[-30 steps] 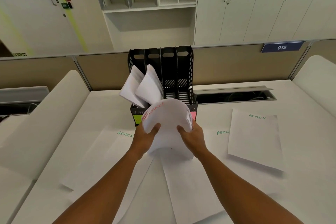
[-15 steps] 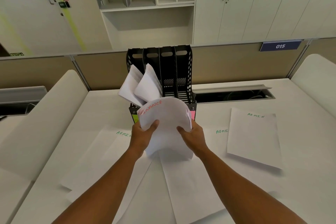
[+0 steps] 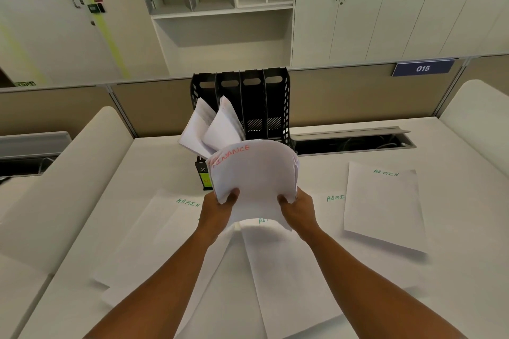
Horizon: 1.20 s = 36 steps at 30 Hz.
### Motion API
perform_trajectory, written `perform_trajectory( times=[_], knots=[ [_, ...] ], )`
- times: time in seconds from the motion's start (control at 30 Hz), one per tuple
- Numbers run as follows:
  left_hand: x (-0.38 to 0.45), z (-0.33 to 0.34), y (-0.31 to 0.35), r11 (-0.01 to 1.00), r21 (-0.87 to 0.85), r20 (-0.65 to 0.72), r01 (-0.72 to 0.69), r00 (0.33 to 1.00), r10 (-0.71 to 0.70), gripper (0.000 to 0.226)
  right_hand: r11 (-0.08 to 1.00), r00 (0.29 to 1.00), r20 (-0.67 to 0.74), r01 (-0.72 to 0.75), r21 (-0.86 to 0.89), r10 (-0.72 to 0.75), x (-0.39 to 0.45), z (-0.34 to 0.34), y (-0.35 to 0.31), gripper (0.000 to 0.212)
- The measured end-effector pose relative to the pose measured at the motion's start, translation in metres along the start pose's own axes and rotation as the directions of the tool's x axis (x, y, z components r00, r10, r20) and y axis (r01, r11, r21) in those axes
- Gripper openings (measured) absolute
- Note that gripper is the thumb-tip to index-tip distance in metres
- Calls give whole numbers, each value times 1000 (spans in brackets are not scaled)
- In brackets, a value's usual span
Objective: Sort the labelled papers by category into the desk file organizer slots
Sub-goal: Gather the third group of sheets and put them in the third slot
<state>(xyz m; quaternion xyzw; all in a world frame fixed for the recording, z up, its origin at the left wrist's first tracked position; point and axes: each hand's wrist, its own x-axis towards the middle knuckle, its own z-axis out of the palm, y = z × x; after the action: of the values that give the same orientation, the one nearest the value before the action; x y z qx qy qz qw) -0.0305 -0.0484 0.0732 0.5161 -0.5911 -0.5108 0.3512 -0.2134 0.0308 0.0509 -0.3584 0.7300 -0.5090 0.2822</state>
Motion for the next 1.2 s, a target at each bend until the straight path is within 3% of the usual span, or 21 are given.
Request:
perform_trajectory(
  times=[0.1,0.3,0.47,0.63,0.83,0.97,1.2],
  knots=[
    [0,1,-3,998,10,14,60,998,-60,37,1000,999,43,5,-21,-5,-2,-1,5,31],
    [0,0,-8,995,41,-14,86,996,-86,39,999,999,51,-9,-51,12,-3,-1,13,31],
    [5,-2,-2,999,15,-53,28,998,-27,20,980,994,63,96,-171,-87,2,-1,0,30],
    [15,-10,4,1000,15,-110,-23,994,25,37,925,975,85,220,-310,-203,10,-1,-18,24],
    [28,-13,-2,1000,1,-208,22,978,-21,48,962,965,-116,216,-168,-237,18,-1,-48,20],
    [30,-13,-25,990,57,-158,133,980,-122,46,948,901,-301,276,-159,-312,28,-6,-73,14],
    [33,-8,-50,941,281,-23,190,981,-192,39,952,906,-317,220,-212,-280,52,0,-103,5]
  ],
)
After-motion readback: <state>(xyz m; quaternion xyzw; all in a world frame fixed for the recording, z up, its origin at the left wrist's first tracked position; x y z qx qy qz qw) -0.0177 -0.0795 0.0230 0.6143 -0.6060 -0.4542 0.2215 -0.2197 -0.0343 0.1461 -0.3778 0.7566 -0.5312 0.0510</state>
